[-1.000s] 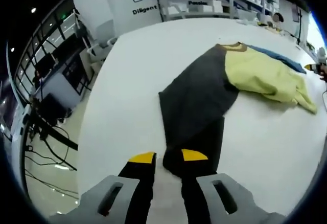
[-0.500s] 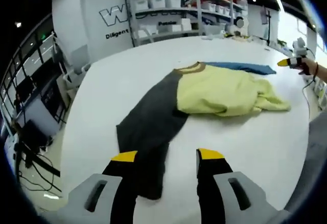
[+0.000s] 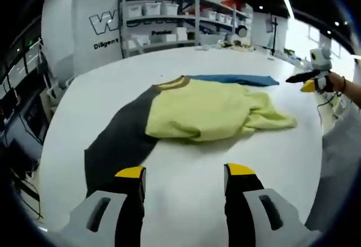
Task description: Fold the garment on the visible template until the final outline fits inside the template.
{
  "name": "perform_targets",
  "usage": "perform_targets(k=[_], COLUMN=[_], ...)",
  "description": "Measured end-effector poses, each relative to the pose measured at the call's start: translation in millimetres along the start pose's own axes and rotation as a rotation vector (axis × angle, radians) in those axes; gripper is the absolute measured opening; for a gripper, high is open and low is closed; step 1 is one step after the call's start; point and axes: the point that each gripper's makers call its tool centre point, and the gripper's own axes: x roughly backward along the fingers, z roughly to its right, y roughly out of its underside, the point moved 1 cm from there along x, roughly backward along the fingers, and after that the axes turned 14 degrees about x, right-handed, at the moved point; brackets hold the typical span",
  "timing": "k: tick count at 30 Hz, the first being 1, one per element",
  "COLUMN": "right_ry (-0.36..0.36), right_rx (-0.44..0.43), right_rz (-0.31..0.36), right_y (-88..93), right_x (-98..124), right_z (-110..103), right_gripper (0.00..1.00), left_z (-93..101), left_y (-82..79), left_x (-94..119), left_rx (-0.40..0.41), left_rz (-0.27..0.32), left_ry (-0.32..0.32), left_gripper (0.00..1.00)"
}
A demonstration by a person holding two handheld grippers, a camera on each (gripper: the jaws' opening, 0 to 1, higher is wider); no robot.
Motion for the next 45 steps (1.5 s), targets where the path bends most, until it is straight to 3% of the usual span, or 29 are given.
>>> perform_targets(k=[4, 9, 20, 25, 34, 38, 40, 45], right_ry=[-0.077, -0.098, -0.104, -0.13, -0.129, -0.166, -0.171, -0.188], right_rx=[0.028, 0.078, 0.216, 0.286, 0.385, 0.49, 0.498, 0.498], right_rz=[-0.028, -0.04, -0.058, -0.083, -0.133, -0.179, -0.178, -0.16], right_y=[10.4, 17.7, 24.9, 32.3, 41.6, 47.8, 44.4, 28.3], right_x=[-4.5, -10.7, -25.2, -35.7, -53.1, -57.3, -57.7, -51.9], right_z=[-26.4, -45.4, -57.4, -63.1, -54.1, -54.7, -54.7, -48.1], right_gripper=[0.92, 0.89, 0.68, 0.6, 0.29, 0.02, 0.0, 0.0], left_z=[10.9, 24.9, 39.7, 44.8, 45.7, 46.9, 49.9, 52.7], left_y=[-1.3, -1.5, -6.1, -5.6, -7.6, -10.3, -15.0, -30.6], left_x=[-11.7, -24.3, -55.6, -66.0, -78.3, -77.5, -74.5, -65.5], left_rx=[-0.012, -0.03, -0.133, -0.133, -0.102, -0.184, -0.181, -0.178], left_rz=[-0.007, -0.023, -0.067, -0.084, -0.087, -0.118, -0.108, -0.101], left_ry=[0.018, 0.049, 0.076, 0.083, 0.066, 0.067, 0.079, 0.109], left_gripper=[0.52, 0.5, 0.42, 0.36, 0.22, 0.1, 0.04, 0.02])
